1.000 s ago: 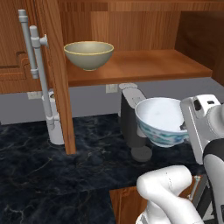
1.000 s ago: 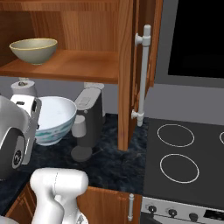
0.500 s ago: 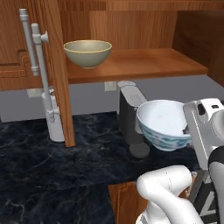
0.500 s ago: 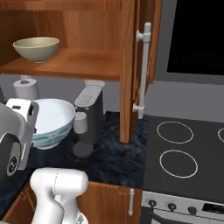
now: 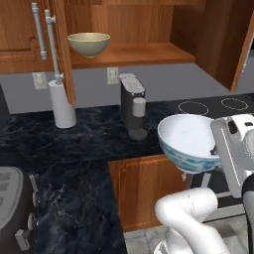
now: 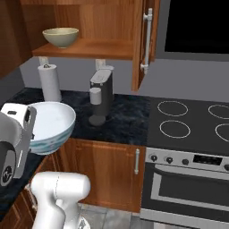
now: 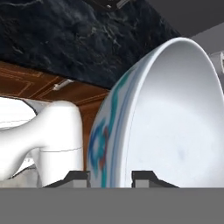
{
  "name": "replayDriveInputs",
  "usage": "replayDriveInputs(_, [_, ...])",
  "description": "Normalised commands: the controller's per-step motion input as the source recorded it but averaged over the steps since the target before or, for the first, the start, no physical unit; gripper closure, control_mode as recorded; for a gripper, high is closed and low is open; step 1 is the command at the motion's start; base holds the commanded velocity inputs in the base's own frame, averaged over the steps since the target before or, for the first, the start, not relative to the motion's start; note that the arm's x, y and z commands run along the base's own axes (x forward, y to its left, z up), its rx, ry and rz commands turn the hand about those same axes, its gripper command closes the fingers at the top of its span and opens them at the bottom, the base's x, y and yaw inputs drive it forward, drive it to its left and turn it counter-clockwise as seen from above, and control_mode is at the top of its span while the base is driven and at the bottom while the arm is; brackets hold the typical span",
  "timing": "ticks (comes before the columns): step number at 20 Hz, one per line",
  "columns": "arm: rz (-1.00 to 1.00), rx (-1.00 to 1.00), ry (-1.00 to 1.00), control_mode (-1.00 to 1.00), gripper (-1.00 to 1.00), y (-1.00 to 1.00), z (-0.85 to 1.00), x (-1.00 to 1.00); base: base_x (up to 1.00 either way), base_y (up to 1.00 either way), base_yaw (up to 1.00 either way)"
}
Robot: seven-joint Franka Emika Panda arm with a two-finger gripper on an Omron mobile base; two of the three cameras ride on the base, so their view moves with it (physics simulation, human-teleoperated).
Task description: Pick up the bowls from the cabinet and place each bowl in front of a stool on the dining counter.
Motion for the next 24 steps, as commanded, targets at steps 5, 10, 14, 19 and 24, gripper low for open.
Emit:
replayDriveInputs(5, [0.00, 0.00, 0.00, 1.00, 1.00, 0.00, 0.00, 0.00, -0.64, -0.47, 0.25])
replayDriveInputs(10, [0.00, 0.00, 0.00, 1.00, 1.00, 0.00, 0.00, 0.00, -0.99, -0.87, 0.63])
replayDriveInputs(14, [0.00, 0.00, 0.00, 1.00, 1.00, 0.00, 0.00, 0.00, -1.00, -0.54, 0.62])
replayDriveInputs(19, [0.00, 0.00, 0.00, 1.00, 1.00, 0.00, 0.00, 0.00, -1.00, 0.44, 0.51])
replayDriveInputs(24, [0.00, 0.00, 0.00, 1.00, 1.00, 0.00, 0.00, 0.00, -1.00, 0.37, 0.62])
